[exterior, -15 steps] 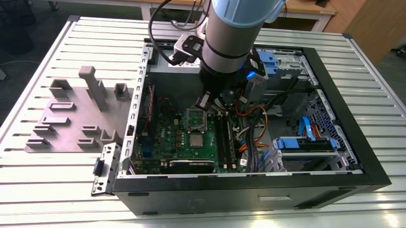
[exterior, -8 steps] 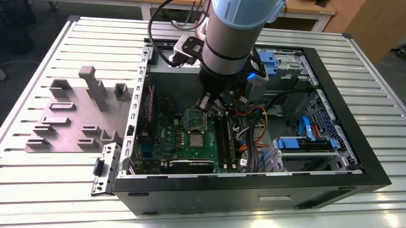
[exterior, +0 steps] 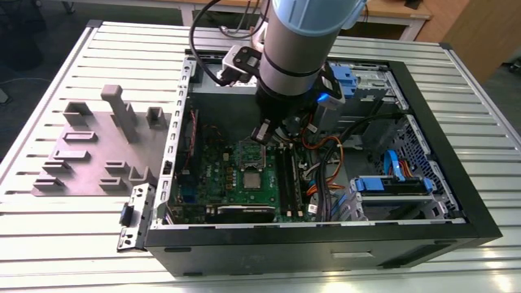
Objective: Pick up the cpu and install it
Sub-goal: 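Close the cpu cover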
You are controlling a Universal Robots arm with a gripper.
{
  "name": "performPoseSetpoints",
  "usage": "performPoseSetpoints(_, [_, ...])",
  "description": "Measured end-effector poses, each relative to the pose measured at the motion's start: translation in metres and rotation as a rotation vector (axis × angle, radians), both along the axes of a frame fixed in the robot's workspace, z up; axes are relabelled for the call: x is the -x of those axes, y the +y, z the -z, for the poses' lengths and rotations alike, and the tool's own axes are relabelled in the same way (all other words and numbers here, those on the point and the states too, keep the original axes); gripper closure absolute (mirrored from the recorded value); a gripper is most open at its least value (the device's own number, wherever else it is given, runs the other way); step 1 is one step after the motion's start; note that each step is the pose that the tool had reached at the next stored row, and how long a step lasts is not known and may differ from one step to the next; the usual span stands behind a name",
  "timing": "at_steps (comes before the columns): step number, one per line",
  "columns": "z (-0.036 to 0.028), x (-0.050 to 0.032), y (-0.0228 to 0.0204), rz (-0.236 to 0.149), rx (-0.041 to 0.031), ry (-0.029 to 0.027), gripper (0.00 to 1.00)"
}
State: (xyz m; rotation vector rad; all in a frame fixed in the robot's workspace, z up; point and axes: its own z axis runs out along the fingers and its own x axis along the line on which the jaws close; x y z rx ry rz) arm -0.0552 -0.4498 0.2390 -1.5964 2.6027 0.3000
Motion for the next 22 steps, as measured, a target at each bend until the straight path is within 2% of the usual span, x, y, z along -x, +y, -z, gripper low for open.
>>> performPoseSetpoints(6, [-0.0004, 0.0, -0.0023, -0.003, 0.0007, 0.0001, 0.89])
performPoseSetpoints(15, [-0.0003, 0.0004, -0.0094, -0.007, 0.0007, 0.0, 0.89])
performPoseSetpoints(22, [-0.0018, 0.0004, -0.0101, -0.009, 0.0011, 0.0001, 0.89])
